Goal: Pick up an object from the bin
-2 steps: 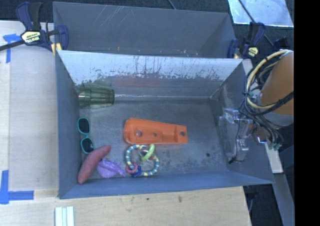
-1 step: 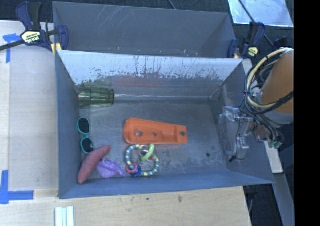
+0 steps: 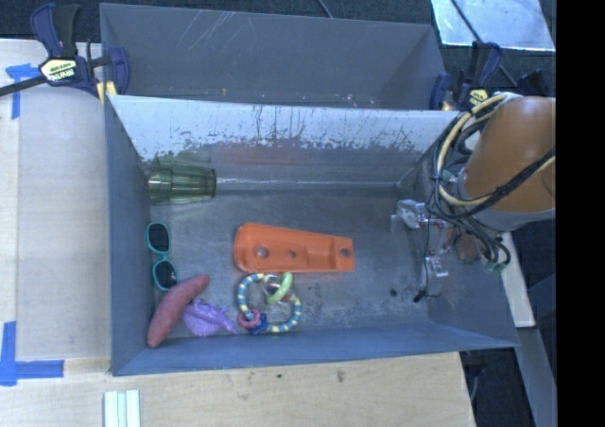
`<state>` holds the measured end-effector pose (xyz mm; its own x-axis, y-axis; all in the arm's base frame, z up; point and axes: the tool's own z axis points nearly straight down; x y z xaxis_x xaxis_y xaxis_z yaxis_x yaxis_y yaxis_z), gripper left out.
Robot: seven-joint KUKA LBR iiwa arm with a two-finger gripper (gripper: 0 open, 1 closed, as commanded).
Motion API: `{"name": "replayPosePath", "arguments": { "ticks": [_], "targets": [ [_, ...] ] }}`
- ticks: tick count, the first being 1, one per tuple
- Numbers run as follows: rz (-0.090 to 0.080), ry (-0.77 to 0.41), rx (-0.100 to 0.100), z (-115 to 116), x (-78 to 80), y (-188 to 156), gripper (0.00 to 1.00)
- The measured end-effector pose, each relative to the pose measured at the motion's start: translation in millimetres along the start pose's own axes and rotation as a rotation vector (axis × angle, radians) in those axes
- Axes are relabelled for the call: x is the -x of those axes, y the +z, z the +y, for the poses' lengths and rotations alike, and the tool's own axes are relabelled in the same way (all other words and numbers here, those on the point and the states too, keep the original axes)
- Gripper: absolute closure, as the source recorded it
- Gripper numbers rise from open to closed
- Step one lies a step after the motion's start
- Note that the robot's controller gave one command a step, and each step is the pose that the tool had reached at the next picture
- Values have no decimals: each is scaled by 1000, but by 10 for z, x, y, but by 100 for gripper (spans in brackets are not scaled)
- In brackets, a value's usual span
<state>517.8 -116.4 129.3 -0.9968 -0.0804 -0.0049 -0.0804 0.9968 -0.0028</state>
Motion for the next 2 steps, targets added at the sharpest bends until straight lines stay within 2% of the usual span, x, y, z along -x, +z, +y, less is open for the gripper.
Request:
{"name": "replayPosePath", "arguments": {
  "ticks": [1,2],
  "targets": [
    [2,51,2,125,-91,288,0],
    [0,255,1,216,53,385,0]
  ]
}}
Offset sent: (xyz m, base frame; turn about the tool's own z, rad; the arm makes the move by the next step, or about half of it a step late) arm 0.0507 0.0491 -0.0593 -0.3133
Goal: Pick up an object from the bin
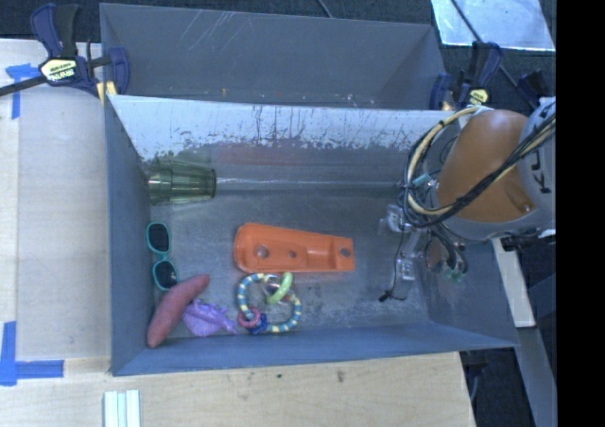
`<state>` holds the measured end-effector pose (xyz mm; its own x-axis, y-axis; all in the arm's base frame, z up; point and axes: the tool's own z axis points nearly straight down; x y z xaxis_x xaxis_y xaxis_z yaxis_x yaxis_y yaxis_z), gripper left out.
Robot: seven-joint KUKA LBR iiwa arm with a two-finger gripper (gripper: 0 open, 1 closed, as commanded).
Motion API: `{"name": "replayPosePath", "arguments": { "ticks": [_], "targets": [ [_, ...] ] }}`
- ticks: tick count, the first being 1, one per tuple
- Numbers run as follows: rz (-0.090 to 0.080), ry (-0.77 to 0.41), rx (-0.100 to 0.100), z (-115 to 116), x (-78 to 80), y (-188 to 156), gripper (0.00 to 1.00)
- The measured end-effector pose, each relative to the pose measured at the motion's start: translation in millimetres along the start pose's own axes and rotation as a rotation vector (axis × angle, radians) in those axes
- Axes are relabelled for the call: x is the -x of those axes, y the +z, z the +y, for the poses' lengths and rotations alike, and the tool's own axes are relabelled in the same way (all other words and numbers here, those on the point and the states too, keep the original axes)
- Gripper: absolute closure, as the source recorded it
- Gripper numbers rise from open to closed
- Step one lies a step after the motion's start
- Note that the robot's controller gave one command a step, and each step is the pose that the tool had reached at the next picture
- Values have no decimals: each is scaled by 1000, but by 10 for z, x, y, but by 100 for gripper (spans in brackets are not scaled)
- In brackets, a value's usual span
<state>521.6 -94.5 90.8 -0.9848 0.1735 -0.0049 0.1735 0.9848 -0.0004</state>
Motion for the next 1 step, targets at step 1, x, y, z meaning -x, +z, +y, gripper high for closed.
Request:
{"name": "replayPosePath", "arguments": {
  "ticks": [1],
  "targets": [
    [0,-168,0,277,-12,125,0]
  ]
}}
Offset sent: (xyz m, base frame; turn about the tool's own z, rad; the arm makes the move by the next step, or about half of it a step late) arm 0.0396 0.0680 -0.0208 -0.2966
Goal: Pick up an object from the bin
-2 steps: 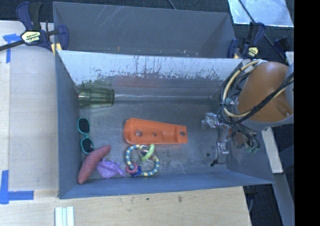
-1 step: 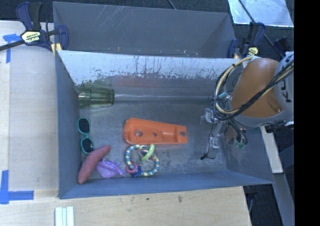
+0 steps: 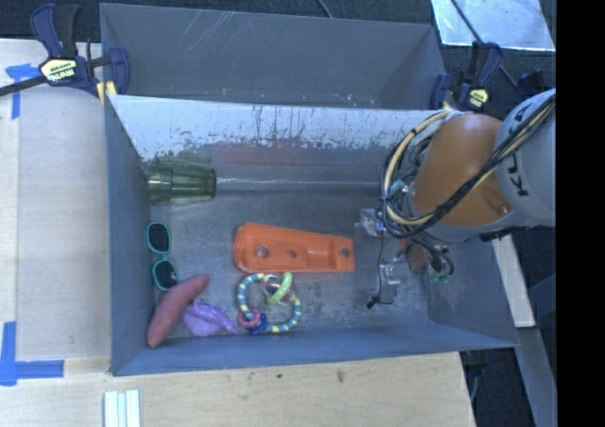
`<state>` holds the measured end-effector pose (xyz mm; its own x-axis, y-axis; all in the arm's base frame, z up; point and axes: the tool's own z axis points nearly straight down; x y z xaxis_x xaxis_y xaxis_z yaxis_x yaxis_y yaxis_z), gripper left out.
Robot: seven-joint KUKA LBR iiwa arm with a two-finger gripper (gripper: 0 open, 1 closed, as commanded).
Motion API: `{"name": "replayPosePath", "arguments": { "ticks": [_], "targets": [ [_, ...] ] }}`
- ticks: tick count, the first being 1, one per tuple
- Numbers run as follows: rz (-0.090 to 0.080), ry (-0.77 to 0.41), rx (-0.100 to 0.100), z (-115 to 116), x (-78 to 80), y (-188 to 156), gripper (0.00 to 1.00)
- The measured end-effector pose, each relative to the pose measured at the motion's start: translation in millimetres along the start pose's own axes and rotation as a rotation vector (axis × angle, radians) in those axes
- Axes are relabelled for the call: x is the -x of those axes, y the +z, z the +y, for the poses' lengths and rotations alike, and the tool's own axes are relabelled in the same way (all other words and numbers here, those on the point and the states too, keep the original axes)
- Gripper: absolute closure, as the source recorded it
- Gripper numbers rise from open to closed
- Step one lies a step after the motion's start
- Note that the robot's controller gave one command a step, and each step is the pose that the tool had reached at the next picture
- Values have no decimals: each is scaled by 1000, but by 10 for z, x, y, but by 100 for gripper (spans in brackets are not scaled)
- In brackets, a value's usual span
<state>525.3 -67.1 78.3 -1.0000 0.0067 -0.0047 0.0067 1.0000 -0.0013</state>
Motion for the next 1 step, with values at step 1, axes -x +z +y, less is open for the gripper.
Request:
{"name": "replayPosePath", "arguments": {
  "ticks": [1],
  "targets": [
    [-3,-121,-1,341,310,65,0]
  ]
}}
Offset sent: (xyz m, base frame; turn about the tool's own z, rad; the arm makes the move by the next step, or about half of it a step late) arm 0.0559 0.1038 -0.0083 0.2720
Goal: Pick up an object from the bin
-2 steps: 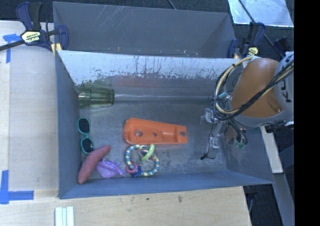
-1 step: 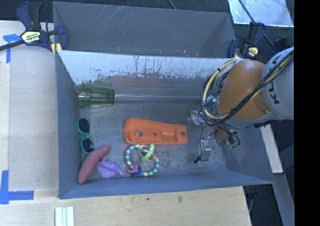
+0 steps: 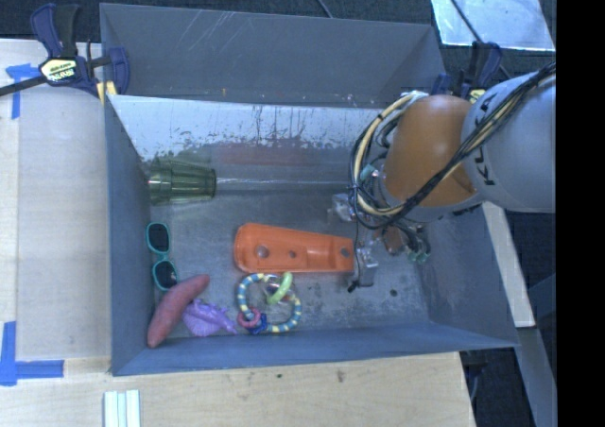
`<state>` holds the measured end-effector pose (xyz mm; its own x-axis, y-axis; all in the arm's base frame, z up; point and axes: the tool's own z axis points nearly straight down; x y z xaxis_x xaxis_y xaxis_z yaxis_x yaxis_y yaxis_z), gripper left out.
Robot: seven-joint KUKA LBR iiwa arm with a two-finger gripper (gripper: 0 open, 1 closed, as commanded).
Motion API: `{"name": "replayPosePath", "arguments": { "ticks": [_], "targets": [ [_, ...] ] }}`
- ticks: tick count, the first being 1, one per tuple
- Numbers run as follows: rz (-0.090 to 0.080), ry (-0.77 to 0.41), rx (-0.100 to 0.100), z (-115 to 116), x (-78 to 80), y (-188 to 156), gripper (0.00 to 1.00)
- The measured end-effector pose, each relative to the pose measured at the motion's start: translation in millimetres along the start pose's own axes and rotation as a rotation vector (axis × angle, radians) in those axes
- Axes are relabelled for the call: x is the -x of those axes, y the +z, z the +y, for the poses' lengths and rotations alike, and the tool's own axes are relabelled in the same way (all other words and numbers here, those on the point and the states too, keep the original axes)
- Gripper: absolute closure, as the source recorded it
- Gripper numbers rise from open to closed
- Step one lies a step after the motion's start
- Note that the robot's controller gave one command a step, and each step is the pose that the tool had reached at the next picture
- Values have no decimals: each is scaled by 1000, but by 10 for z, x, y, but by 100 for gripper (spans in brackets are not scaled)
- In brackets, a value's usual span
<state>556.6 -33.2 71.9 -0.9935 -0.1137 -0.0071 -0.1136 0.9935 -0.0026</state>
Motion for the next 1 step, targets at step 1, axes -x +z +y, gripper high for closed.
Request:
{"name": "replayPosePath", "arguments": {
  "ticks": [1],
  "targets": [
    [0,390,0,664,331,20,100]
  ]
}}
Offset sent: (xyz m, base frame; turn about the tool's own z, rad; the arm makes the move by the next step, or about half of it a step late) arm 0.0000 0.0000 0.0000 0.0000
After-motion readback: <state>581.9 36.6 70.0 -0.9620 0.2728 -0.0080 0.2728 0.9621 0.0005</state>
